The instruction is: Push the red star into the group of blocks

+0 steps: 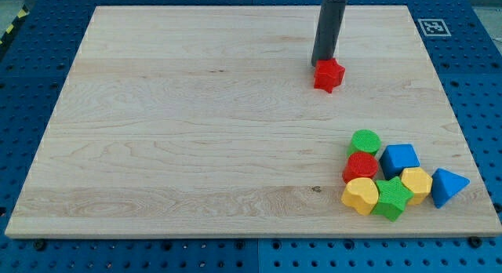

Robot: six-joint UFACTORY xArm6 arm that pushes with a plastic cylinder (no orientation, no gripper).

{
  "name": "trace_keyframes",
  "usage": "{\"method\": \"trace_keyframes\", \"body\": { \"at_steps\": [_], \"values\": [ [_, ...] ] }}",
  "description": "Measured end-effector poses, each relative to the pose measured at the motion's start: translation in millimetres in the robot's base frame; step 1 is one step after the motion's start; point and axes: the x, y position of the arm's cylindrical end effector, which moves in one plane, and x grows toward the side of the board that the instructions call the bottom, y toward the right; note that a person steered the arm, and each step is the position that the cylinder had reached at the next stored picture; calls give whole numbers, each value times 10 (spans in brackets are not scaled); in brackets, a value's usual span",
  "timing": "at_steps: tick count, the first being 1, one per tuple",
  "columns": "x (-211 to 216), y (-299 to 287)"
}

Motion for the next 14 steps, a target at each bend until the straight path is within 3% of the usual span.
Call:
{"method": "trace_keyframes", "body": {
  "at_steps": [6,10,12,14],
  "values": [
    [1057,135],
    [986,946],
    [1046,978],
    [777,788]
  ]
}}
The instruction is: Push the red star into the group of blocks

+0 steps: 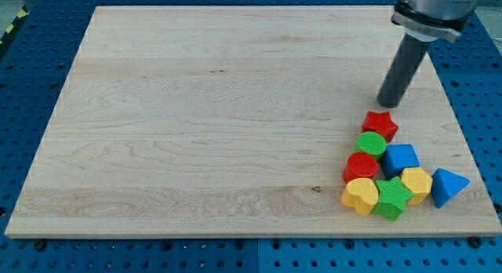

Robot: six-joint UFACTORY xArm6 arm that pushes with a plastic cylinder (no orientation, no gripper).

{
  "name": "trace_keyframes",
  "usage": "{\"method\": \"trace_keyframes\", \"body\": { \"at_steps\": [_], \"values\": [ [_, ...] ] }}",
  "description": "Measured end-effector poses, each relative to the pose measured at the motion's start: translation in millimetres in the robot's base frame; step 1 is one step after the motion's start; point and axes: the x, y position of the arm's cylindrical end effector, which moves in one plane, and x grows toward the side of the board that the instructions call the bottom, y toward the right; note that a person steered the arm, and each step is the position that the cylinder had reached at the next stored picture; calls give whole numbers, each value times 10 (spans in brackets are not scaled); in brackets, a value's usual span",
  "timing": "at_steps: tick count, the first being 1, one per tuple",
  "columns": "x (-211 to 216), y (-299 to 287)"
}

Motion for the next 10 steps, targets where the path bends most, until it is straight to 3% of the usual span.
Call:
{"method": "trace_keyframes", "body": {
  "at_steps": [2,8,9,10],
  "values": [
    [152,-293],
    [558,-4],
    [349,-87],
    [-29,-538]
  ]
}}
